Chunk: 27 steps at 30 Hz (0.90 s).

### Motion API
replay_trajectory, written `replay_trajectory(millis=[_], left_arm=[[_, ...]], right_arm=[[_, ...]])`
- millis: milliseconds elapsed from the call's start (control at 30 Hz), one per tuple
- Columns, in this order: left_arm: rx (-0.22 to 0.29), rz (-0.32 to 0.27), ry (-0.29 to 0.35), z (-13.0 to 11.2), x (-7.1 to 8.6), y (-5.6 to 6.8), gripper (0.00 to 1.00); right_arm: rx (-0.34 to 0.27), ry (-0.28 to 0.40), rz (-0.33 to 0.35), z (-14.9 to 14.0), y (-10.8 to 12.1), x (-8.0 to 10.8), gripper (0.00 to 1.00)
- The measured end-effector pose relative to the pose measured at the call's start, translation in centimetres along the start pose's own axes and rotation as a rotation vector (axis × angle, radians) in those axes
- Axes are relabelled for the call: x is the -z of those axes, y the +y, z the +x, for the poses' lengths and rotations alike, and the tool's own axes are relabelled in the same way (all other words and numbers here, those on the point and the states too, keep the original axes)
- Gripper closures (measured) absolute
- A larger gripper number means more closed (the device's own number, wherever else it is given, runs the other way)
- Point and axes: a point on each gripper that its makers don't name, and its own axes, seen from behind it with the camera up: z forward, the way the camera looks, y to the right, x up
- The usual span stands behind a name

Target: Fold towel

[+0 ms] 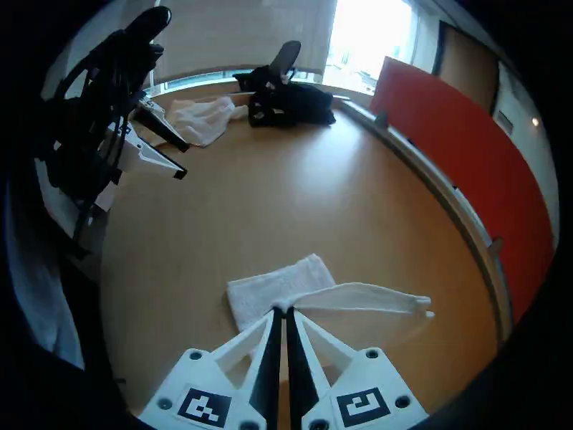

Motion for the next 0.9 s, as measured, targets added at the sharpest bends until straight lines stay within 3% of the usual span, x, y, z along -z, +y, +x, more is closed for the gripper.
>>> replay_trajectory(millis=[233,300,333,467,533,667,900], left_arm=[[0.02,0.014,-0.001,-0.4,0.2,-1.0,0.06],[0.021,0.017,-0.002,-0.5,0.2,-1.2,0.06],[0.021,0.018,-0.002,-0.5,0.2,-1.3,0.06],[0.023,0.019,-0.004,-0.6,0.1,-1.4,0.06],[0.024,0.018,-0.004,-0.6,0.1,-1.3,0.06],[0.022,0.017,-0.002,-0.5,0.0,-1.1,0.06],[0.016,0.013,0.001,-0.2,-0.1,-0.8,0.06]], right_arm=[[-0.004,-0.016,0.028,-0.4,-0.8,-0.9,0.93],[-0.011,-0.022,0.034,-0.6,-1.0,-1.0,0.87],[-0.017,-0.025,0.035,-0.7,-1.0,-1.1,0.81],[-0.048,-0.041,0.015,-1.5,-0.5,-1.0,0.23],[-0.062,-0.047,0.005,-1.9,-0.2,-0.9,0.15],[-0.09,-0.05,-0.008,-2.5,0.3,-0.5,0.01],[-0.111,-0.06,-0.022,-3.8,0.6,0.0,0.0]])
